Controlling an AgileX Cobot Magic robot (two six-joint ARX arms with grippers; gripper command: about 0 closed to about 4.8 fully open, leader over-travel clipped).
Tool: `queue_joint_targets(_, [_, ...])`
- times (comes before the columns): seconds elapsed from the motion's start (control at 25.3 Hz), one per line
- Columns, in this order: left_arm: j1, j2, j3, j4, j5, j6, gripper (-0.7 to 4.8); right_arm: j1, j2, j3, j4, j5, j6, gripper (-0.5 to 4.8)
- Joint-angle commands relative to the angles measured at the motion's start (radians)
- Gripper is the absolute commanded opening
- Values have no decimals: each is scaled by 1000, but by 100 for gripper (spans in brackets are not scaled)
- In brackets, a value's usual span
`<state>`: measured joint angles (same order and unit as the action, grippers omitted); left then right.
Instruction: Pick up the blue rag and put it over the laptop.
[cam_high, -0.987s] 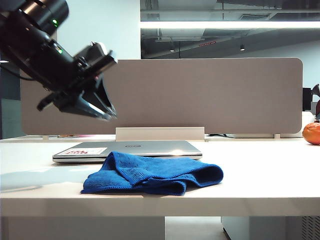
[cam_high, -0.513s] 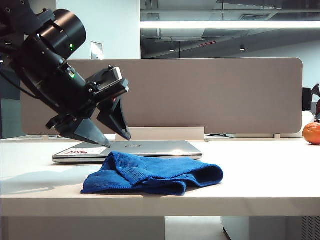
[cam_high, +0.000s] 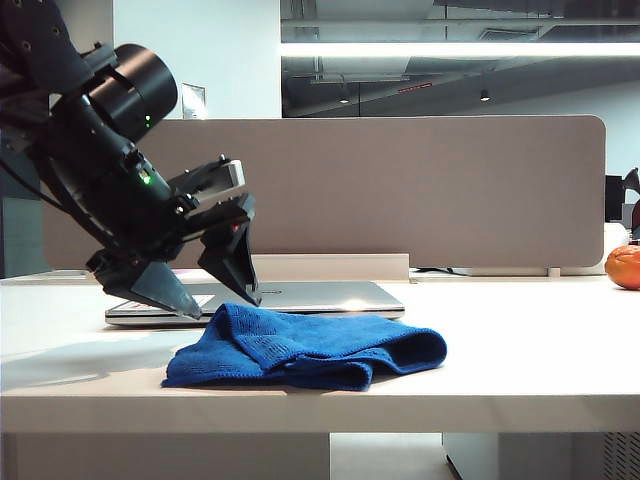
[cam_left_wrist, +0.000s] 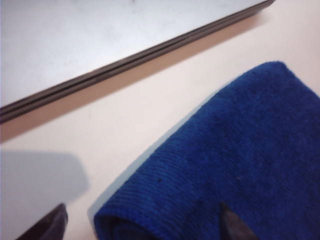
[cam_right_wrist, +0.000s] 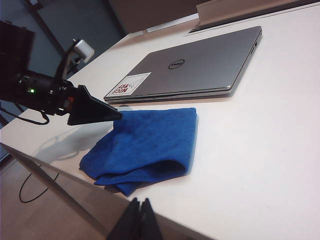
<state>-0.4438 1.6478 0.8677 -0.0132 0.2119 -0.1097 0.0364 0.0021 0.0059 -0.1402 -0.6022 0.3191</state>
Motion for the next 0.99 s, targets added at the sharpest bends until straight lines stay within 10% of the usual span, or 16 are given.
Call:
queue_joint_targets(0.04, [-13,16,4,44,-10,5,380,-1,-2,-3,17,1,2,-1])
queue_joint_targets(0.39, [-67,81,4,81,-68,6,360,-1,-2,-3,17,1,2,-1])
queue_joint_targets(0.67, [-67,81,4,103,-103,35,21,-1,-2,-3,17,1,2,-1])
queue_joint_targets(0.99, [-67,51,64,150,-83,34,-6,-1,-2,-3,17,1,2,-1])
